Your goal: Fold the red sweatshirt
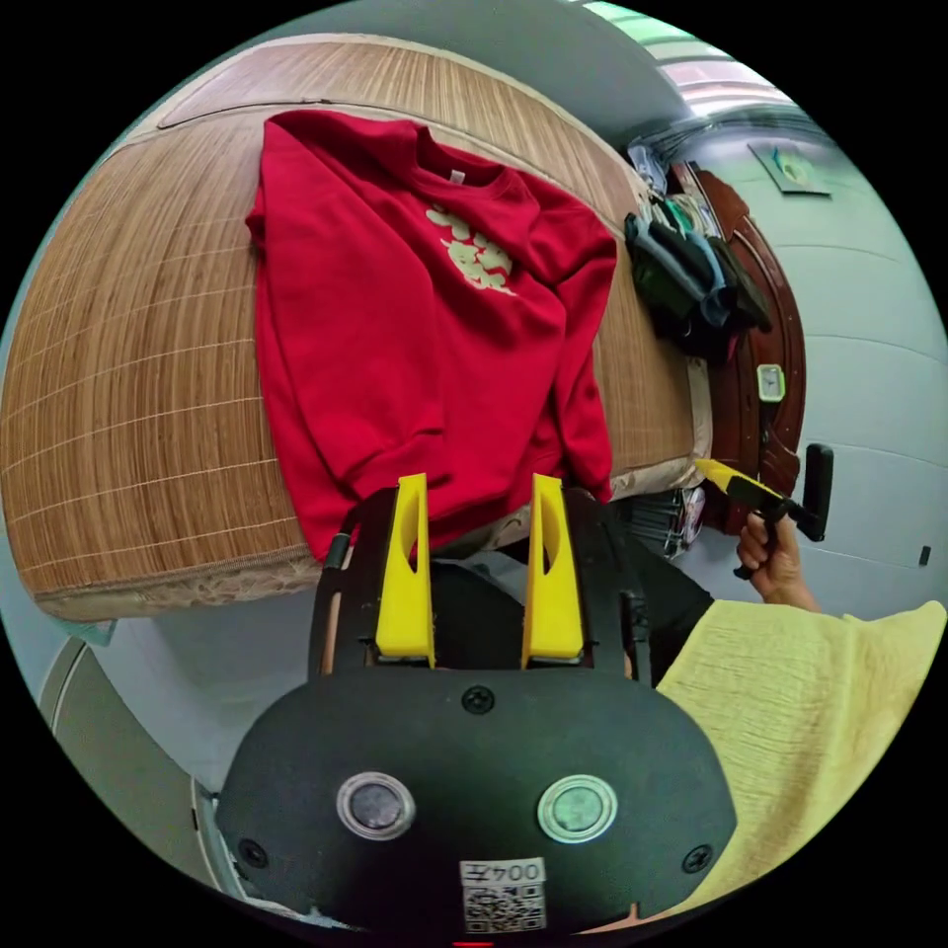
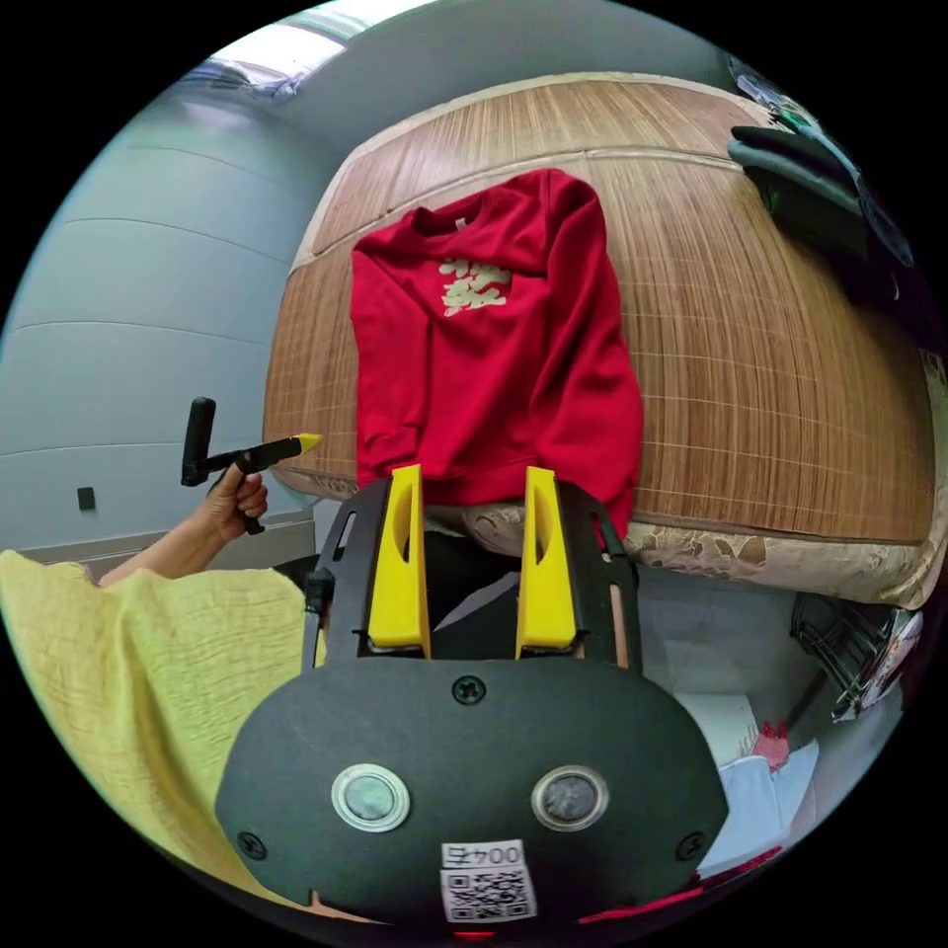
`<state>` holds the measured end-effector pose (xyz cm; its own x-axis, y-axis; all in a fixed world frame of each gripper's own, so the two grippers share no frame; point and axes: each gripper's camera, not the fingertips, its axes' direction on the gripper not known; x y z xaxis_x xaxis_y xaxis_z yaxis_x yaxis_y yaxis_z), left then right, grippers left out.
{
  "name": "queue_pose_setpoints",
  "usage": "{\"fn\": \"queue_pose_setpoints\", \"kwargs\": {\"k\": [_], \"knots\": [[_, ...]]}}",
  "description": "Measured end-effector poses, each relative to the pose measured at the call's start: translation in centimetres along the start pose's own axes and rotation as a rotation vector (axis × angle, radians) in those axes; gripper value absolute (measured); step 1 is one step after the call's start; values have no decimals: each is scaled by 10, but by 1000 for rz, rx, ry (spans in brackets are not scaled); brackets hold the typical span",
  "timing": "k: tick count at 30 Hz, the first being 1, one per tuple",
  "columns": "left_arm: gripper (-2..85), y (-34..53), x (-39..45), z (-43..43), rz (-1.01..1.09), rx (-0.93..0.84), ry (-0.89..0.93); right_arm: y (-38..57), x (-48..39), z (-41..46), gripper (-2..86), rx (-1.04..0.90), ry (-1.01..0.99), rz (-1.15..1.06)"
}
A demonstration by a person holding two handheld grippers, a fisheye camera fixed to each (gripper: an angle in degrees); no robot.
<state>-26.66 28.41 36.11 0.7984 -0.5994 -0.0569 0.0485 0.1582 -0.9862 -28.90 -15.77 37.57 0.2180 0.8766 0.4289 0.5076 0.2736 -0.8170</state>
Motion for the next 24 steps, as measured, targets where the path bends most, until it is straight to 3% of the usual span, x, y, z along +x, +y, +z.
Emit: {"fn": "queue_pose_setpoints", "kwargs": {"k": [19,24], "knots": [[147,-93,74,103,-74,-177,-321,-179,97,141,150,-409,366,-208],[144,-106,82,127,-137,-226,-365,-187,99,158,144,-350,477,-203]]}}
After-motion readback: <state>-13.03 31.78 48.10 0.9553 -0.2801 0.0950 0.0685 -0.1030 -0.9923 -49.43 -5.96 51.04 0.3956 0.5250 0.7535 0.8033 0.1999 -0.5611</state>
